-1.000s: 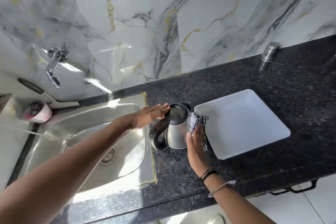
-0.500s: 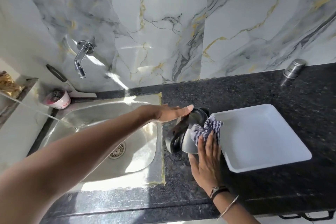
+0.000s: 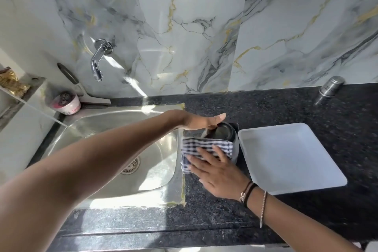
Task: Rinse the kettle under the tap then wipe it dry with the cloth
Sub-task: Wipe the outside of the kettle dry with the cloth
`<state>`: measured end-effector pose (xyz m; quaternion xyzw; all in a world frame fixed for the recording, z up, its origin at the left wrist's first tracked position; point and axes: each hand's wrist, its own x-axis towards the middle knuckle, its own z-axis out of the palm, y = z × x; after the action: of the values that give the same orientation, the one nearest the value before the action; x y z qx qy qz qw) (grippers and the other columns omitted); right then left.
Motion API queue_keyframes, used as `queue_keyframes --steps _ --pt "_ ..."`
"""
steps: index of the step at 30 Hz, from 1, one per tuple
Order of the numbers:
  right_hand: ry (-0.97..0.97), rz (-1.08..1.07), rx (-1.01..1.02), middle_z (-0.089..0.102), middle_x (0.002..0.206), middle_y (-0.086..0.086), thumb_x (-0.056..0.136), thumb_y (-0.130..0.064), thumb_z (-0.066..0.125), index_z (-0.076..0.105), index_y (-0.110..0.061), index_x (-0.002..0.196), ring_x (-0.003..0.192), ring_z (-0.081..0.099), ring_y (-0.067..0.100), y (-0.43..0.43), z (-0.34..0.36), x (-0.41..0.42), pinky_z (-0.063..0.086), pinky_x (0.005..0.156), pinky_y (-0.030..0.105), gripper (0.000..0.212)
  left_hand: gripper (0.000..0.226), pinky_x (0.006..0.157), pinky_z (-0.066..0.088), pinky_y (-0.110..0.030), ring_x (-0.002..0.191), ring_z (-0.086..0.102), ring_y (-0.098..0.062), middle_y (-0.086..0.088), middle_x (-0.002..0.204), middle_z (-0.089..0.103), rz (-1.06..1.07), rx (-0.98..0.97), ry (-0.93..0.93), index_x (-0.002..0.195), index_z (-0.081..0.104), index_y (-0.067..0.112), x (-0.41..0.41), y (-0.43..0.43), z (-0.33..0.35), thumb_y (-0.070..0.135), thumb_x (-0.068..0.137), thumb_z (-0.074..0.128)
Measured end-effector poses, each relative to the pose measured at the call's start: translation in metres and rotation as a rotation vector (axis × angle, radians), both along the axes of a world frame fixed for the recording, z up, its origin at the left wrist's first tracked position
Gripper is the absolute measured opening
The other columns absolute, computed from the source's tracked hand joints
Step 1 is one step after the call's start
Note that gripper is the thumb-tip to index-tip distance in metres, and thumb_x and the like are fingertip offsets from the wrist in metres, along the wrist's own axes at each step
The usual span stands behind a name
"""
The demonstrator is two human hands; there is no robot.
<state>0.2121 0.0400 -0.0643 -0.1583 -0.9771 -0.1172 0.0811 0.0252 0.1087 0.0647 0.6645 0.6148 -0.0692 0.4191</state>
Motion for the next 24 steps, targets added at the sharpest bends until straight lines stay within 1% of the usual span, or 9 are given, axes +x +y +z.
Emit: queue_keyframes --steps 2,5,8,11,16,19,22,23,24 --pt "-0.102 0.045 0.019 0.04 0.159 0.001 0.089 -0.038 0.059 0.049 -0.021 0.144 0.152 0.022 0.03 -0.002 0.007 -0.016 0.007 0.12 0.062 0.059 0.107 0.114 -0.002 -0.035 0.151 0.008 -0.018 0.001 0.165 0.012 -0.066 0.029 0.05 0.155 0.016 0.032 0.001 0.002 0.001 0.096 0.069 0.017" --pt "-0.093 -0.005 0.05 0.041 0.153 0.005 0.084 -0.036 0.064 0.047 -0.02 0.142 0.149 0.026 0.033 -0.001 0.013 -0.029 0.003 0.119 0.062 0.062 0.105 0.121 -0.004 -0.053 0.152 0.005 -0.02 -0.002 0.165 0.011 -0.205 0.011 0.202 0.156 0.01 0.031 0.006 0.002 -0.002 0.092 0.071 0.002" --pt "0.018 -0.114 -0.013 0.028 0.163 0.006 0.085 -0.04 0.062 0.032 -0.025 0.154 0.15 0.026 0.034 0.002 0.014 -0.017 0.012 0.119 0.062 0.077 0.115 0.121 0.0 -0.055 0.152 0.006 -0.025 -0.005 0.165 0.013 -0.204 0.06 0.182 0.156 0.016 0.029 0.005 -0.001 0.005 0.096 0.063 0.003" --pt "0.145 -0.243 -0.036 0.024 0.166 0.005 0.09 -0.038 0.056 0.016 -0.028 0.16 0.151 0.025 0.031 0.009 0.008 0.009 0.014 0.121 0.06 0.081 0.125 0.119 -0.007 -0.059 0.152 -0.002 -0.023 -0.004 0.165 0.006 -0.284 0.068 0.213 0.156 0.009 0.027 0.008 -0.005 0.016 0.096 0.053 -0.011" --pt "0.233 -0.355 -0.141 0.009 0.17 0.003 0.092 -0.037 0.054 0.023 -0.026 0.157 0.155 0.013 0.033 0.011 -0.01 0.044 0.02 0.121 0.061 0.073 0.093 0.112 -0.016 -0.058 0.151 -0.003 -0.028 -0.007 0.165 0.005 -0.217 0.006 0.172 0.155 0.018 0.026 0.009 -0.008 0.027 0.079 0.083 -0.005" --pt "0.559 -0.57 -0.472 0.018 0.169 0.009 0.093 -0.04 0.058 0.025 -0.022 0.158 0.155 0.02 0.029 0.001 -0.026 0.046 0.027 0.122 0.041 0.075 0.104 0.114 -0.014 -0.052 0.151 -0.004 -0.025 -0.004 0.165 0.003 -0.213 0.045 0.166 0.156 0.011 0.029 0.008 -0.012 0.027 0.086 0.07 -0.009" --pt "0.929 -0.765 -1.032 0.034 0.148 -0.04 0.094 -0.054 0.052 0.029 -0.067 0.138 0.147 0.031 0.004 -0.006 -0.021 0.032 0.024 0.117 0.022 0.051 0.115 0.116 -0.013 -0.051 0.151 -0.003 -0.02 -0.002 0.165 0.003 -0.285 0.115 0.175 0.156 0.009 0.026 0.003 -0.015 0.017 0.091 0.062 -0.005" --pt "0.998 -0.76 -1.096 0.032 0.144 -0.046 0.093 -0.058 0.05 0.028 -0.069 0.136 0.143 0.032 -0.007 -0.006 -0.016 0.025 0.023 0.118 0.021 0.05 0.113 0.116 -0.013 -0.053 0.151 -0.004 -0.019 -0.001 0.165 0.003 -0.32 0.145 0.199 0.156 0.011 0.026 0.0 -0.017 0.012 0.093 0.065 0.002" --pt "1.058 -0.756 -1.127 0.034 0.148 -0.04 0.092 -0.059 0.049 0.029 -0.061 0.142 0.141 0.032 -0.012 -0.007 -0.012 0.02 0.026 0.12 0.027 0.054 0.11 0.117 -0.013 -0.055 0.151 -0.004 -0.019 0.0 0.165 0.003 -0.359 0.18 0.244 0.156 0.012 0.026 -0.001 -0.019 0.007 0.093 0.069 0.016"
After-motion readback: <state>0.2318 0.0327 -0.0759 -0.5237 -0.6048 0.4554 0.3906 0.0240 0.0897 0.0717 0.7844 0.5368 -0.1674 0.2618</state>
